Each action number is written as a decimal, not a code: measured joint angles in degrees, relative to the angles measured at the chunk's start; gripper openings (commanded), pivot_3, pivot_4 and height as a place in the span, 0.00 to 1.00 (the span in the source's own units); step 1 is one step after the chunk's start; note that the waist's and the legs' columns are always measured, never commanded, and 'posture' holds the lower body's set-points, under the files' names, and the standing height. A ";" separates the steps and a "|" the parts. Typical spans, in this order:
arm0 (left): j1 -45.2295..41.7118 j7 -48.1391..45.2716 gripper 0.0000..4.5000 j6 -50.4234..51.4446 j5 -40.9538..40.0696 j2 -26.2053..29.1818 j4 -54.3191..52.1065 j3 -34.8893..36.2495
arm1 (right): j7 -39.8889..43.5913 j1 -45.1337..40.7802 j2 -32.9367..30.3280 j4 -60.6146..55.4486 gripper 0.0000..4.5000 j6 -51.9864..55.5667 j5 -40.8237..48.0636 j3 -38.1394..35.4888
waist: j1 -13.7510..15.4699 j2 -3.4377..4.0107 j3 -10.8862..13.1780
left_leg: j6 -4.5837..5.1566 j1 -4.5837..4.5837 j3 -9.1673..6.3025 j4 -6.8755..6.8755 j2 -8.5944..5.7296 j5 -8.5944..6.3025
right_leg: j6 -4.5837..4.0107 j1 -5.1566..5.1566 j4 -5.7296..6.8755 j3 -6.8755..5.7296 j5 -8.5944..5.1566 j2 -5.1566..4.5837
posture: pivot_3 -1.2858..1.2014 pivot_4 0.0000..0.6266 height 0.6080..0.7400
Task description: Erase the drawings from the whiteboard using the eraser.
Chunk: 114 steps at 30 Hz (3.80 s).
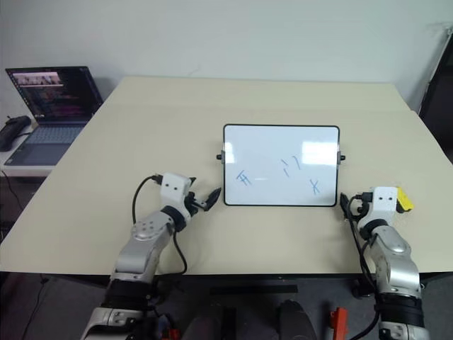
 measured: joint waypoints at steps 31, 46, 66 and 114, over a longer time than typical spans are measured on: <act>-8.46 -35.62 1.00 20.49 -21.57 16.83 -20.34 -8.15 | 29.82 -15.12 -29.35 36.22 1.00 0.01 1.73 -3.82 | -0.92 0.05 0.06 | 0.02 0.12 0.13 -0.03 0.04 -0.02 | 0.01 0.09 -0.03 0.05 -0.18 0.04 | 0.52 0.24 1.00; -6.16 -33.78 1.00 21.98 -22.23 17.53 -23.03 -7.89 | 35.60 -25.73 -29.83 57.33 0.96 -9.17 -5.87 2.99 | -1.19 0.06 0.08 | 0.01 0.09 0.11 -0.04 0.02 -0.02 | -0.07 0.09 -0.04 0.06 -0.14 0.03 | 0.52 0.24 1.00; -5.04 -32.82 1.00 22.76 -22.75 18.40 -24.39 -7.67 | 36.97 -25.81 -29.30 57.39 0.21 -10.54 -5.99 1.73 | -1.19 0.07 0.09 | 0.01 0.10 0.10 -0.04 0.02 -0.02 | -0.09 0.10 -0.03 0.06 -0.13 0.03 | 0.52 0.24 1.00; 8.32 -31.60 1.00 4.09 -18.84 24.47 -20.29 6.42 | 30.44 -28.80 -0.39 8.47 0.21 -5.27 -24.26 43.61 | -0.12 -0.03 -0.02 | -0.03 0.55 0.00 0.10 0.20 0.00 | -0.42 0.31 0.23 -0.05 -0.32 0.09 | 0.52 0.24 1.00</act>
